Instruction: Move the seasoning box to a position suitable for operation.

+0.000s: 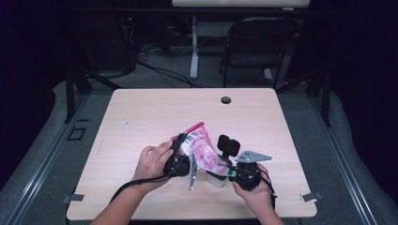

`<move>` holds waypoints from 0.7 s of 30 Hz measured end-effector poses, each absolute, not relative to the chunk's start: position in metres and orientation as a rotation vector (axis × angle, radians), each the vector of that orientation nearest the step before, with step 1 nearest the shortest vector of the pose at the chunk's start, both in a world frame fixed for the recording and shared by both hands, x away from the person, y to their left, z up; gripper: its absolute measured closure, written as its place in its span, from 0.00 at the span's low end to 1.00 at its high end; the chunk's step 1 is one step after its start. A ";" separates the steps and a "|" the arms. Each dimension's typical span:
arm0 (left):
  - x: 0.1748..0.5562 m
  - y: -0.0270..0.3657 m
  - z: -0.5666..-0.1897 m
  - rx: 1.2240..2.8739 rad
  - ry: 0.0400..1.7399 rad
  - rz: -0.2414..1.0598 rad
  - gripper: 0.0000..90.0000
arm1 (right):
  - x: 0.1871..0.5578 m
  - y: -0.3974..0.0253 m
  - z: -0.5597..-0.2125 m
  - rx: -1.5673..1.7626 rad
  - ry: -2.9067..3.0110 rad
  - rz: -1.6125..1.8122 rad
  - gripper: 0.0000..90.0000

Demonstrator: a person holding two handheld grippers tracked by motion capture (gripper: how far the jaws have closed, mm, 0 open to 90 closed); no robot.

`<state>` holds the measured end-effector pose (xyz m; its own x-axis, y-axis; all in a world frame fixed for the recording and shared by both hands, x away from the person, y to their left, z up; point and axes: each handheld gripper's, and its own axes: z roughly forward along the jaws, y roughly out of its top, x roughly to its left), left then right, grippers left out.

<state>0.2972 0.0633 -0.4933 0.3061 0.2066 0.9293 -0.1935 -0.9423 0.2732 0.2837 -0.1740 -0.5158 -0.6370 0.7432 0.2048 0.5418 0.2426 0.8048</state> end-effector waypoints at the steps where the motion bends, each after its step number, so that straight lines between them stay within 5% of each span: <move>1: 0.297 0.063 -0.493 2.245 0.012 1.673 0.73 | 0.284 -0.174 -0.516 1.209 2.294 1.344 0.99; 21: 0.295 0.061 -0.490 2.232 0.003 1.680 0.73 | 0.283 -0.174 -0.517 1.213 2.294 1.340 1.00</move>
<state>0.2953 0.0609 -0.4899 0.2983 0.2071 0.9317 -0.2034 -0.9400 0.2740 0.2834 -0.1737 -0.5171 -0.6349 0.7452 0.2038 0.5437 0.2435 0.8032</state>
